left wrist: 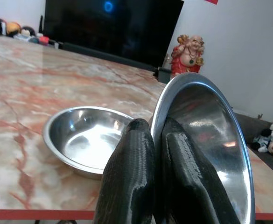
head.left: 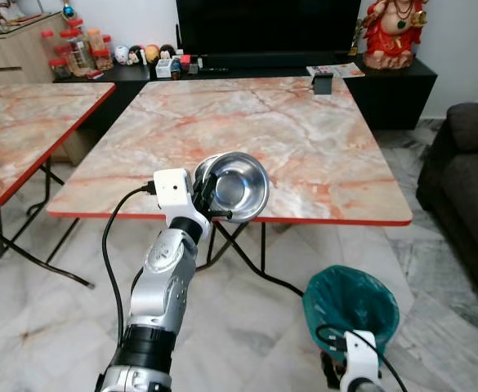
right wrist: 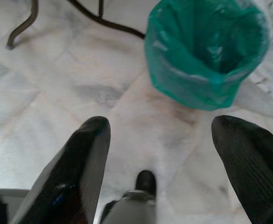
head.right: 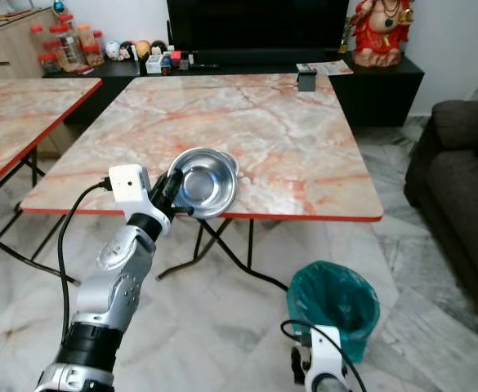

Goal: Setting the table

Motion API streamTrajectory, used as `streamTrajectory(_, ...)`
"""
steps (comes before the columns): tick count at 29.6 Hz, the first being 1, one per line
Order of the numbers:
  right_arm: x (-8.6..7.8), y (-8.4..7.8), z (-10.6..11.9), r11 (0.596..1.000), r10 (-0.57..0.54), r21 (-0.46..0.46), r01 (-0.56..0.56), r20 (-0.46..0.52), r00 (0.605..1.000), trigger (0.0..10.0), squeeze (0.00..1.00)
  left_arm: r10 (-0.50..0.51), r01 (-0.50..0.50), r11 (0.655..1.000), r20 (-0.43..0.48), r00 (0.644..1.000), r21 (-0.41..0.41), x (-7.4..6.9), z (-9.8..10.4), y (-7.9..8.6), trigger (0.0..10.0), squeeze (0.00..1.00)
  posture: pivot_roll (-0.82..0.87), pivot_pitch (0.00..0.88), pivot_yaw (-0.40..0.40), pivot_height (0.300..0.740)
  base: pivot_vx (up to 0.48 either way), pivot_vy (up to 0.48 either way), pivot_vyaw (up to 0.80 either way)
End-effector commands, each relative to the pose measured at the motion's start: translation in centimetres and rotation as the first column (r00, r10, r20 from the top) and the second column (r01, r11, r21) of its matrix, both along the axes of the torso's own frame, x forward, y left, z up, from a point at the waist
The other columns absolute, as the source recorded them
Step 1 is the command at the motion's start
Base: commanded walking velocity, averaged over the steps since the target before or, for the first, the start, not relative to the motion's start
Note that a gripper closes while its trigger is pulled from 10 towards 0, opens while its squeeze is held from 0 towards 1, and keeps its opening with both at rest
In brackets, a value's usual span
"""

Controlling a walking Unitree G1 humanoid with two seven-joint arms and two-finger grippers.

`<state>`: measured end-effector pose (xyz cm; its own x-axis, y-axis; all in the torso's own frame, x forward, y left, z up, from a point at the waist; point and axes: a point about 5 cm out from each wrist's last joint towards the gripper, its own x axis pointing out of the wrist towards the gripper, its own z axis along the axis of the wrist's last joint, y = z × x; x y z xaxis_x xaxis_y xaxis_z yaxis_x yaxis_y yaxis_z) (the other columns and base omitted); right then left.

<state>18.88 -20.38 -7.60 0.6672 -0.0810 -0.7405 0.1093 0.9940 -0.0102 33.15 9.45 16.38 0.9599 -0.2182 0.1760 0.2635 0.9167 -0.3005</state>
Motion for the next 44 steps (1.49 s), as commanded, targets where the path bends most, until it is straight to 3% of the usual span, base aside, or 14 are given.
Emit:
streamTrajectory(1, 0.3, 0.0, 0.1, 1.0, 0.003, 0.004, -0.003, 0.005, 1.0, 10.0, 0.0, 0.004, -0.004, 1.0, 0.027, 1.0, -0.016, 0.3, 0.7, -0.1, 10.0, 0.0, -0.07, 0.0, 0.003, 0.723, 0.0, 0.0, 0.0)
streamTrajectory(7, 0.2, -0.3, 0.1, 1.0, 0.004, -0.002, -0.004, 0.002, 1.0, 10.0, 0.0, 0.015, -0.015, 1.0, 0.037, 0.999, -0.026, 0.4, 0.9, -0.1, 10.0, 0.0, -0.06, 0.0, -0.003, 0.723, 0.0, 0.0, 0.0)
streamTrajectory(17, 0.3, 1.0, 0.0, 0.999, 0.043, 0.009, -0.043, 0.0, 0.999, 10.0, 0.0, 0.044, -0.043, 0.999, 0.048, 0.998, -0.007, 0.6, 1.0, 0.7, 10.0, 0.0, -0.05, 0.0, 0.02, 0.723, 0.29, 0.0, 0.18)
streamTrajectory(44, 0.1, 1.4, -0.2, 0.999, 0.001, 0.033, -0.001, -0.011, 1.0, 10.0, 0.0, -0.007, 0.006, 1.0, 0.053, 0.999, 0.019, 0.3, 1.1, 0.4, 10.0, 0.0, -0.04, 0.0, 0.031, 0.723, 0.335, 0.0, 0.02)
